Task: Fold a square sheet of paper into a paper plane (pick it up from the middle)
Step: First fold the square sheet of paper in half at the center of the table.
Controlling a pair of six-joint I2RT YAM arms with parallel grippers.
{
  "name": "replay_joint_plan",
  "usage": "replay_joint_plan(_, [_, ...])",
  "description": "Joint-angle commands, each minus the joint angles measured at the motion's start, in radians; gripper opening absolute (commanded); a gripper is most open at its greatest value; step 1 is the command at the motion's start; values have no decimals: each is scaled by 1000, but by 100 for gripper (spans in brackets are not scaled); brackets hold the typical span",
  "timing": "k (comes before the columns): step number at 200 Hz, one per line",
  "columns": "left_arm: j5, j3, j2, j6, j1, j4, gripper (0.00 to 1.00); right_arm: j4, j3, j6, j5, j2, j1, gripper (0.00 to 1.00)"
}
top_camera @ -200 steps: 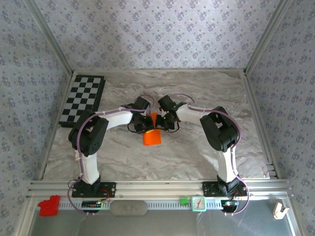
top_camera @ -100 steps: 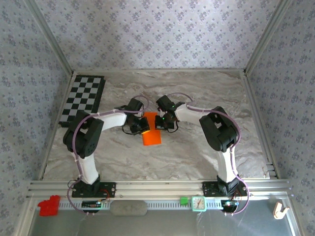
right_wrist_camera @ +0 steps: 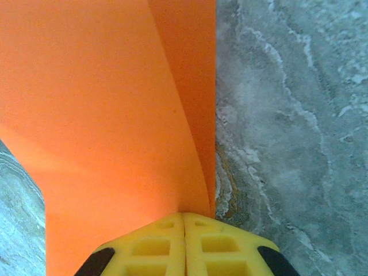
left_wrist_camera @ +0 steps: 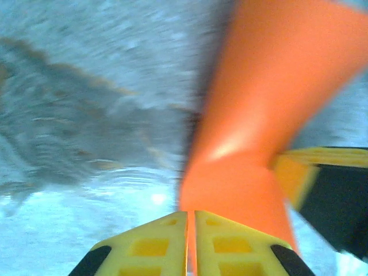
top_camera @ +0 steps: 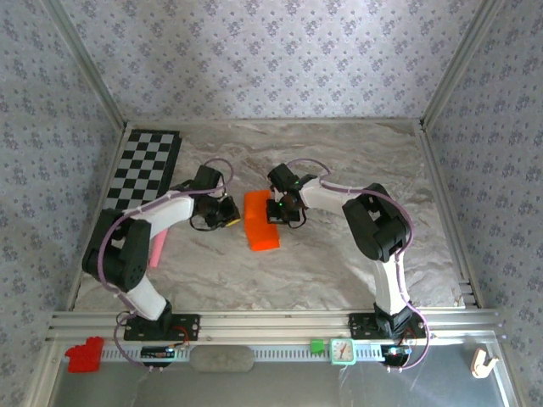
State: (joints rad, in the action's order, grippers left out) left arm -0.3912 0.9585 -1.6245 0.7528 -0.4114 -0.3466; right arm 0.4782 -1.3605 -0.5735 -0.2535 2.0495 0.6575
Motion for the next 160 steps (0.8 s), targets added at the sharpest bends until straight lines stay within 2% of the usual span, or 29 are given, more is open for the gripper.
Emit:
replay_joint_plan(1, [-100, 23, 3, 29, -37, 115, 13, 234, 81, 32, 237, 137, -21, 7])
replay_joint_plan(21, [-116, 65, -79, 39, -62, 135, 13, 235, 79, 33, 232, 144, -21, 7])
replay_joint_plan(76, [-124, 95, -228, 17, -52, 144, 13, 229, 92, 37, 229, 139, -21, 7])
replay_joint_plan(160, [-22, 27, -214, -95, 104, 53, 12, 240, 103, 50, 260, 140, -21, 7])
